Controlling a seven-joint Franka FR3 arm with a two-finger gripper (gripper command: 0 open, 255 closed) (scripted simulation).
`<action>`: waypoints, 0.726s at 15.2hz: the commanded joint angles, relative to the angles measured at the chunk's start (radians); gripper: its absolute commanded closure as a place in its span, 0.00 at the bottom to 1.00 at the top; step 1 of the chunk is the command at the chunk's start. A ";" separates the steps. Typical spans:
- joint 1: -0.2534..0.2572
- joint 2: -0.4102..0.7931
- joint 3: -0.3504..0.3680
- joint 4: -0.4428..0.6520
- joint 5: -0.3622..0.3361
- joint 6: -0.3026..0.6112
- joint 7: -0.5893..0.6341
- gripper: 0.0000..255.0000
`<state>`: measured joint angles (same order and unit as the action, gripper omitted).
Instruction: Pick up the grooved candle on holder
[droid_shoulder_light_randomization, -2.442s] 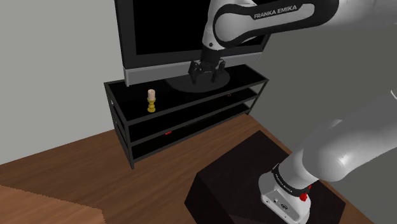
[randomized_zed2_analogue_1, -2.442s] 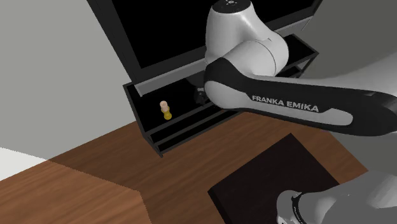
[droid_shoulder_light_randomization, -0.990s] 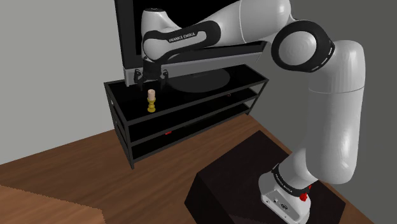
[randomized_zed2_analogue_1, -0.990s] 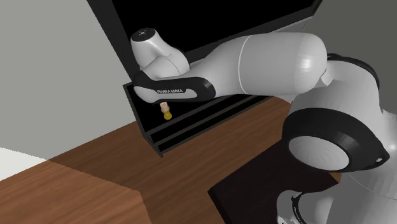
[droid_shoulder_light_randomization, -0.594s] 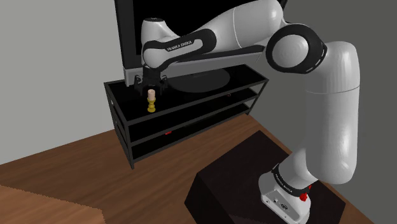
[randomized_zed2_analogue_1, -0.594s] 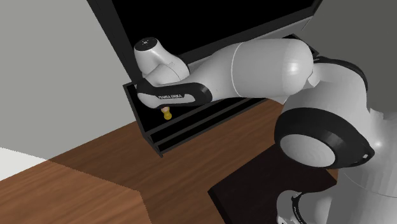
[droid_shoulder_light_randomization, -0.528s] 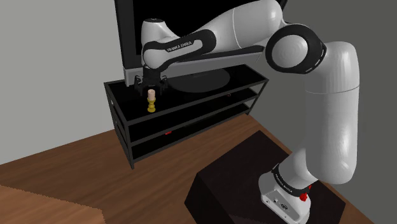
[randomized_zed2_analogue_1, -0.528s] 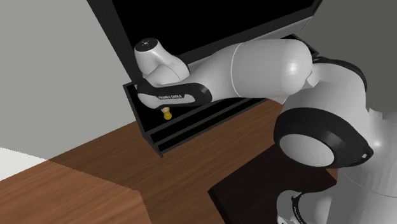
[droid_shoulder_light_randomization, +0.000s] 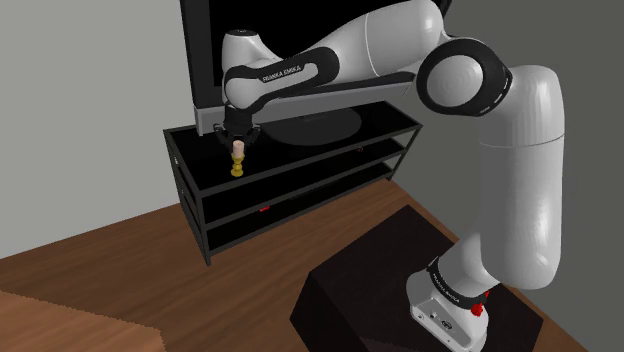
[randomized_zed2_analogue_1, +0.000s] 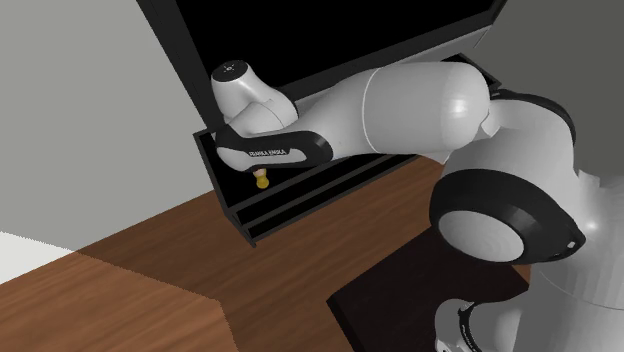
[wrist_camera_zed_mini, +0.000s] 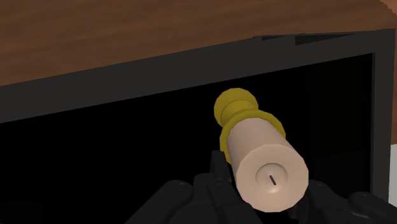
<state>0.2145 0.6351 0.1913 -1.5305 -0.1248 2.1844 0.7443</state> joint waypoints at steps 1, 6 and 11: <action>0.000 0.001 0.000 -0.001 0.000 0.000 0.000 1.00; -0.003 -0.027 0.004 0.011 0.006 -0.040 -0.004 1.00; -0.004 -0.056 0.008 0.034 0.012 -0.091 -0.007 1.00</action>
<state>0.2099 0.5887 0.1977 -1.5020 -0.1144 2.1084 0.7371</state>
